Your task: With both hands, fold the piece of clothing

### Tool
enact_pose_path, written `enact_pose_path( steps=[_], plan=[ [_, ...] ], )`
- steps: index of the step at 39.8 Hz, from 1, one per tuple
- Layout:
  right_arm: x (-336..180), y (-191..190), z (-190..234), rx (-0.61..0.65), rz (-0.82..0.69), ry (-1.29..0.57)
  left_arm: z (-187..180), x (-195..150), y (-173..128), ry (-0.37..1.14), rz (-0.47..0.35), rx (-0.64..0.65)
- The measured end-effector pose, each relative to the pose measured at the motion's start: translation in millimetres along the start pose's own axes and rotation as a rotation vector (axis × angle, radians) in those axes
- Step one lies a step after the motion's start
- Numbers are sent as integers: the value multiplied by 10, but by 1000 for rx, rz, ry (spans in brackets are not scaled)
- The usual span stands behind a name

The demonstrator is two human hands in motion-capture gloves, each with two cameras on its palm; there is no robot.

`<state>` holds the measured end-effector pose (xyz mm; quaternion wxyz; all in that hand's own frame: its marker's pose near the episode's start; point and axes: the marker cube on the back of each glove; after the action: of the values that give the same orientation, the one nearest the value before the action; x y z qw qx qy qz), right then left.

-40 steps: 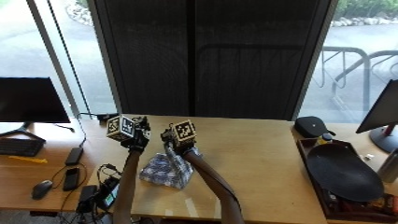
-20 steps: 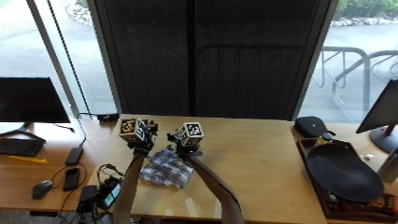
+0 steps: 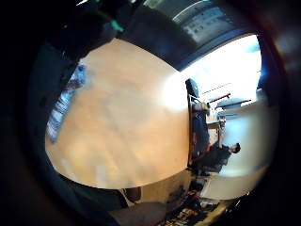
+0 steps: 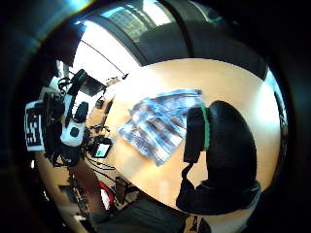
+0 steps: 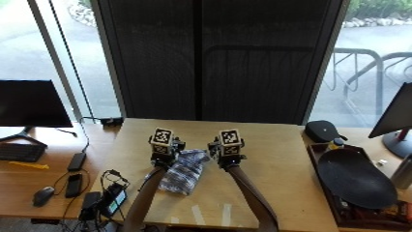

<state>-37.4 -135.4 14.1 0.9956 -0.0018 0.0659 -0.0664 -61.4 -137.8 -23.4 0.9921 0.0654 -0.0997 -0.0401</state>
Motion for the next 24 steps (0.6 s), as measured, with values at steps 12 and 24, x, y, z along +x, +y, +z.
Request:
enact_pose_path(
  steps=[12, 24],
  plan=[
    [563, 226, 66, -3, 157, 80, 322, 352, 110, 29, 8, -34],
    [518, 230, 10, 21, 164, 75, 541, 290, 100, 111, -4, -68]
  ],
)
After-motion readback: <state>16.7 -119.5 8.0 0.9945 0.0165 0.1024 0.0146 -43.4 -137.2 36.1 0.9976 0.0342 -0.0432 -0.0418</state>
